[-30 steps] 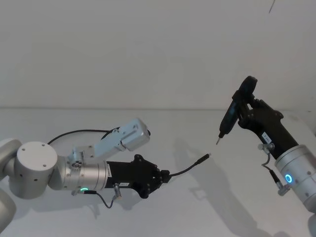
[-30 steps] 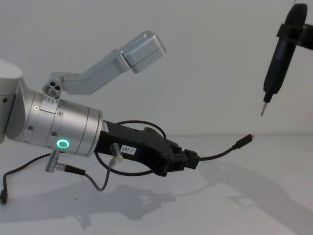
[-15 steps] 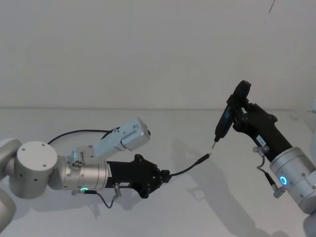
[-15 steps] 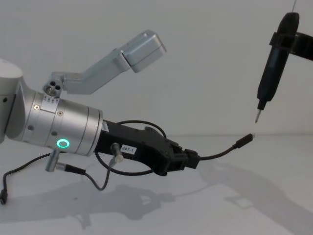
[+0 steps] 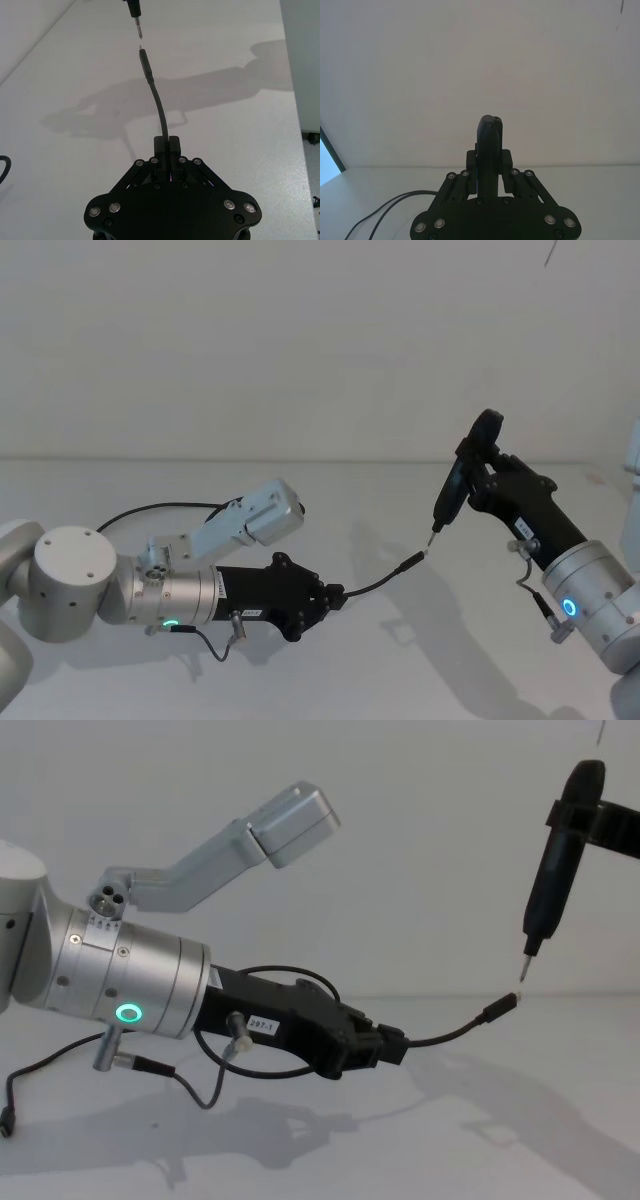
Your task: Pick up the data cable with the one hand.
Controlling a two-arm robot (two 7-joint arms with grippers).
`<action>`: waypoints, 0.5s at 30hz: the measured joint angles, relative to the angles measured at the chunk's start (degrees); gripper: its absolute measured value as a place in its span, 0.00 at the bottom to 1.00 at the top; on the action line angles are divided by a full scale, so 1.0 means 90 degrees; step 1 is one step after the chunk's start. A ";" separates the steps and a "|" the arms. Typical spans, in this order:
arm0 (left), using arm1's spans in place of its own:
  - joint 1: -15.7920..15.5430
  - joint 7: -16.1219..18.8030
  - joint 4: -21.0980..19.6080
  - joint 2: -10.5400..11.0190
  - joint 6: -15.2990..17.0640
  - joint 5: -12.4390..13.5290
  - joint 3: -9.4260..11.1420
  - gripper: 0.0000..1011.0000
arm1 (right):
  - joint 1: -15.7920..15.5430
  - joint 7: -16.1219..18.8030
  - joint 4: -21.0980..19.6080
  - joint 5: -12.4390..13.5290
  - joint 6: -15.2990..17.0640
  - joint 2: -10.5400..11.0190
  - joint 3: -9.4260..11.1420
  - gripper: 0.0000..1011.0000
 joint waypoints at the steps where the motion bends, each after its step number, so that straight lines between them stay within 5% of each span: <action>1: 0.0000 0.0000 0.0000 0.0000 0.0000 0.0000 0.0000 0.05 | 0.0002 -0.0002 0.0004 -0.0001 0.0002 0.0001 -0.0002 0.28; 15: 0.0000 0.0000 0.0000 0.0000 0.0001 0.0000 0.0000 0.05 | 0.0036 -0.0017 0.0090 -0.0045 0.0033 -0.0002 -0.0031 0.28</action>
